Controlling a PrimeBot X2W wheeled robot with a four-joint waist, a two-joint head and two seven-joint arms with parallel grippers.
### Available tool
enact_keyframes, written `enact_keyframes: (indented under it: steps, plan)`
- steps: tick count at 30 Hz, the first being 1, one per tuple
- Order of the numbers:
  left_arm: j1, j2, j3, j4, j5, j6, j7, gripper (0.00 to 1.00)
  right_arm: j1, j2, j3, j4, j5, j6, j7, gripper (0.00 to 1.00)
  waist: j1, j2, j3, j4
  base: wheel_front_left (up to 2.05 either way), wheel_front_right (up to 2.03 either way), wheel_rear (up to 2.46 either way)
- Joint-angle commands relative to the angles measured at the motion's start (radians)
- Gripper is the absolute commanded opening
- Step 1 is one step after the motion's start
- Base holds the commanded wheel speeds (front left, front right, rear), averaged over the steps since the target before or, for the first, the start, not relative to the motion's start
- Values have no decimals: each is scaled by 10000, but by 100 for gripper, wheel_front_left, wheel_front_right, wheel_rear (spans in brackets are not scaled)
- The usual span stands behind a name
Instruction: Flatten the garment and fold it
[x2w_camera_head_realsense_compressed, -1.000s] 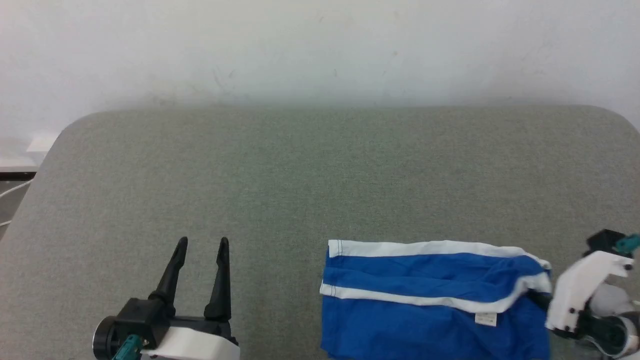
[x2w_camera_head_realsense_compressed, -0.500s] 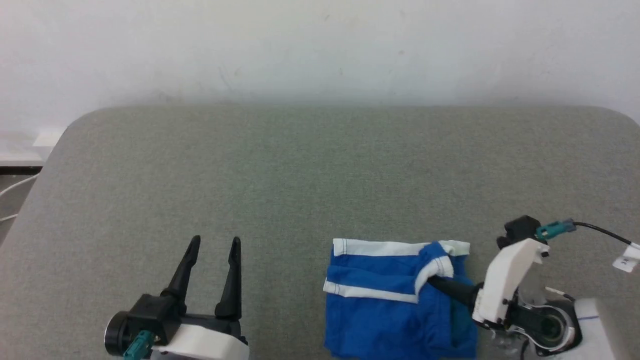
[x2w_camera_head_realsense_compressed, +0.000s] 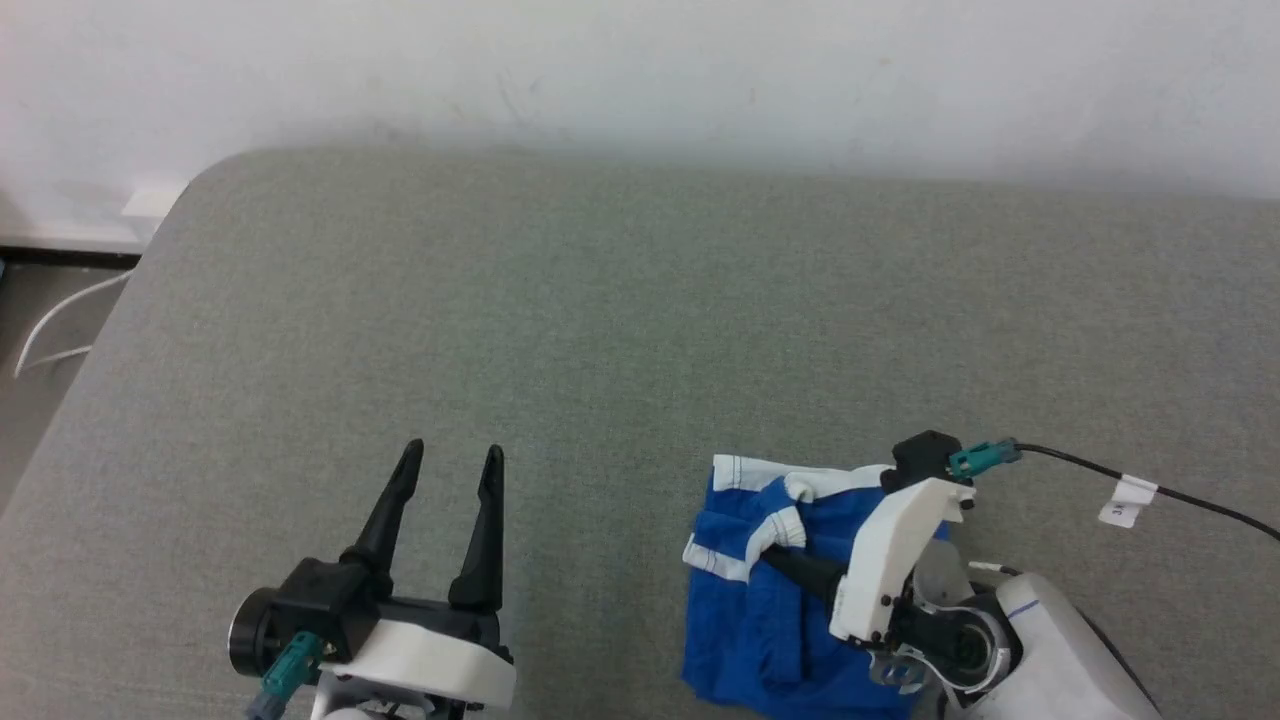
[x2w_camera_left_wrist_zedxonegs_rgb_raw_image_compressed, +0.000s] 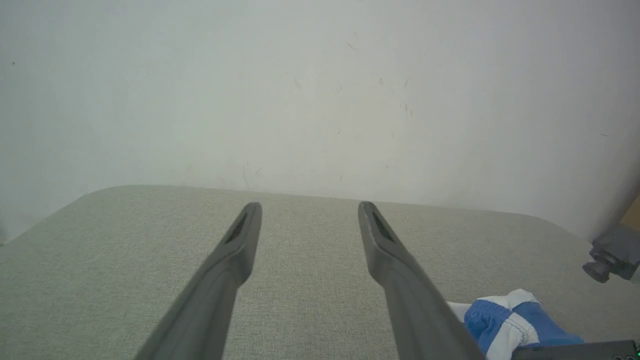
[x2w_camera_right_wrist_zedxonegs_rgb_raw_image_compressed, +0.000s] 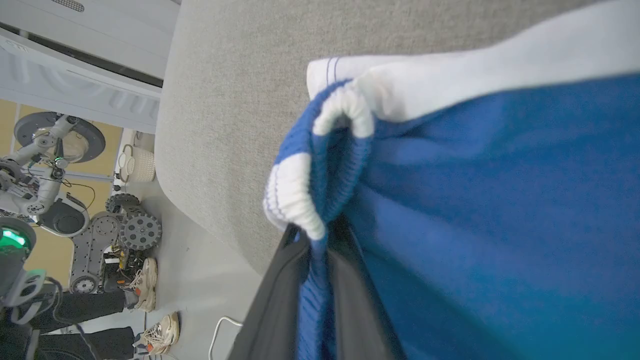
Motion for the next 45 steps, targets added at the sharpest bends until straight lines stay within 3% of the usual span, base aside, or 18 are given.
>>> enact_keyframes:
  steps: [1,2,3,12,21,26,32,38,45]
  plan:
    - [-109,-20,-15,32,-30,50,-47,100,-150,24,63,60,62,-7,-78,13,-1,0,112,105,0,0,0]
    - [-116,-21,-23,42,-41,68,-47,100,-230,25,217,232,125,-7,-238,95,-1,0,130,110,0,0,0]
    - [-122,-21,-26,45,-53,88,-47,100,-319,25,362,365,195,-7,-428,100,-1,0,152,106,0,0,0]
    - [-128,-21,24,53,-50,168,-47,100,-1043,25,1922,333,88,-7,-1944,100,-1,0,96,-71,0,0,0]
    - [52,-22,111,71,-31,218,-47,100,-1006,-322,3058,-427,-3102,-7,-4055,100,-1,0,-209,-408,0,0,0]
    - [181,-22,147,40,-49,272,-47,100,-365,-469,1805,-1174,-5173,-7,-6082,100,-1,0,-340,-636,0,0,0]
    - [310,-22,296,45,-93,313,-47,100,1019,-308,-331,-2688,-6876,-7,-7640,100,-1,0,-496,-928,0,0,0]
    - [458,-22,411,49,-143,386,-47,100,2556,-100,-2115,-4177,-7363,-7,-7956,100,-1,0,-629,-1193,0,0,0]
    - [519,-22,517,42,-232,428,-47,100,3539,-3,-4190,-4709,-7015,-7,-7172,100,-1,0,-598,-1355,0,0,0]
